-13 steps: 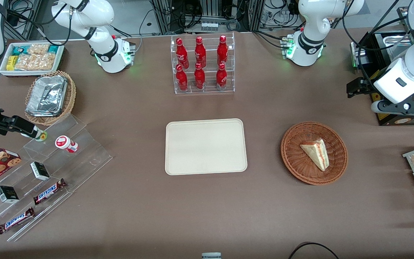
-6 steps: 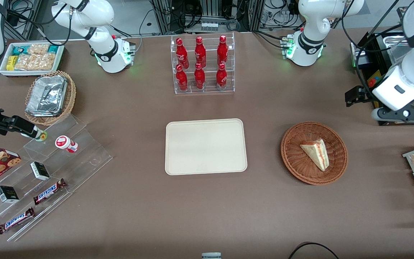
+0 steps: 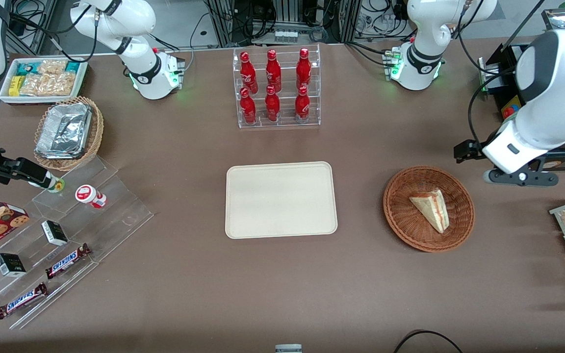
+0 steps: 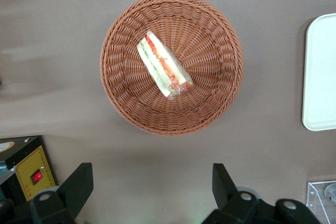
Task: Place sandwich from basket to tray
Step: 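Move the left gripper over the wicker basket holding the sandwich, then lower the open left gripper around the wrapped triangular sandwich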
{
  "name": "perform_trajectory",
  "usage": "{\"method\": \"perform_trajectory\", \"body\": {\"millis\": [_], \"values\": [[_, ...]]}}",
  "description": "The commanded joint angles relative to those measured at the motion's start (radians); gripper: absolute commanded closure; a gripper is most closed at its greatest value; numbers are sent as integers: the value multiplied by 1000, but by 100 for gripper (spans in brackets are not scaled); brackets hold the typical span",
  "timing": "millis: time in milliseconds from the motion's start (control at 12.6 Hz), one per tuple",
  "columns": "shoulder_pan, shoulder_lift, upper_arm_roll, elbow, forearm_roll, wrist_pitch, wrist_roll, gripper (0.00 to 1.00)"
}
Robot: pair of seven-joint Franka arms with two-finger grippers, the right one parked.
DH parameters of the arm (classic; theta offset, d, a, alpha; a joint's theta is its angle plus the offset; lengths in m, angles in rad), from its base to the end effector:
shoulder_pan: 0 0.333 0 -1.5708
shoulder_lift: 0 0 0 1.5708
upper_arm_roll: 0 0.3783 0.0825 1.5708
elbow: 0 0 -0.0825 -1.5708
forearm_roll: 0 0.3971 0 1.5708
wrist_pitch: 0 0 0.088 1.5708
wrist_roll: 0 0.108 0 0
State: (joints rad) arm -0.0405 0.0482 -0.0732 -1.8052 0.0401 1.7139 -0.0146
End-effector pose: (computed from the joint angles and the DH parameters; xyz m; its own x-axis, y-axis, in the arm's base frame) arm 0.5739 -0.0609 0.5563 0.9849 -0.1039 -0.1385 -0.1100 -0.9932 -0.0370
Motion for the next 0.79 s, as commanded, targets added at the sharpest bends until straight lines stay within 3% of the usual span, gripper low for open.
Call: {"method": "perform_trajectory", "body": {"millis": [0, 475, 712], "values": [[1, -17, 6, -106, -16, 122, -16, 0], [4, -14, 10, -368, -16, 496, -62, 0], [5, 9, 10, -388, -16, 543, -195, 0]]}}
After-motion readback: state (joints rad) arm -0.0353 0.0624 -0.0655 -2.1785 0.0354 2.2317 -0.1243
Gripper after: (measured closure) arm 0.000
